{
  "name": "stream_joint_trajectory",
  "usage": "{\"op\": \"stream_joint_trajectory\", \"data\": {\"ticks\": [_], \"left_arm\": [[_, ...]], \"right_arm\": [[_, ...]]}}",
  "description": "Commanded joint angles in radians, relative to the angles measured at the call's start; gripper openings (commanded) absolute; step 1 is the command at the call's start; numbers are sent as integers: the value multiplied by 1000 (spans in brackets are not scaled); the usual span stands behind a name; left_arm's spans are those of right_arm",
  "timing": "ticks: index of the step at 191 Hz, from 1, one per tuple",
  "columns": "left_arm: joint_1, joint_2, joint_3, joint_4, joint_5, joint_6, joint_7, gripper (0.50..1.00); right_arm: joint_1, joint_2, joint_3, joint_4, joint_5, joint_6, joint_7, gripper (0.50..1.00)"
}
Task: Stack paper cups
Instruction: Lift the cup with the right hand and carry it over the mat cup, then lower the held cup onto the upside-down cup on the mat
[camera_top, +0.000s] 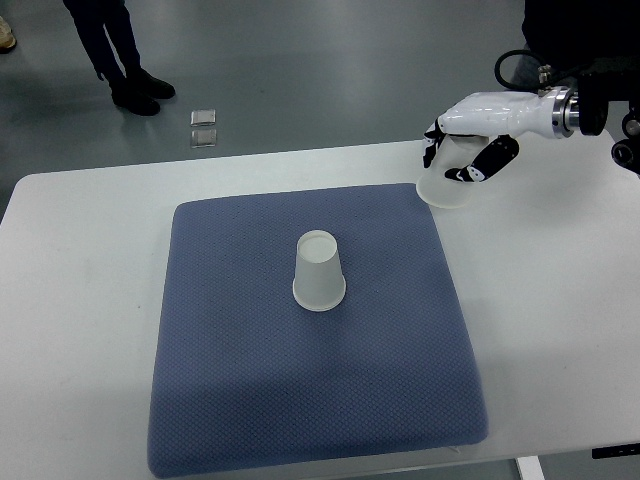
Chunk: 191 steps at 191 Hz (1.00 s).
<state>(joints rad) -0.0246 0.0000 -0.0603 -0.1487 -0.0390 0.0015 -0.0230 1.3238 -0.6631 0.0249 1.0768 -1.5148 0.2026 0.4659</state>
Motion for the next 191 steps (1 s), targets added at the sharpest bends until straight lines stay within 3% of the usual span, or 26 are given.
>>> {"op": "stream_joint_trajectory", "data": {"ticks": [1,40,120,191], "left_arm": [[0,0,-1,1,-1,0,0,1000],[0,0,-1,0,1,0,0,1000],[0,0,0,0,-1,0,0,1000],[0,0,0,0,-1,0,0,1000]], "right_arm": [[23,16,50,40,4,50,0,500],[29,83,102,81,53,120,0,500],[15,186,102,83,56,126,-3,500],[-11,214,101,81,58,123,-4,500]]}}
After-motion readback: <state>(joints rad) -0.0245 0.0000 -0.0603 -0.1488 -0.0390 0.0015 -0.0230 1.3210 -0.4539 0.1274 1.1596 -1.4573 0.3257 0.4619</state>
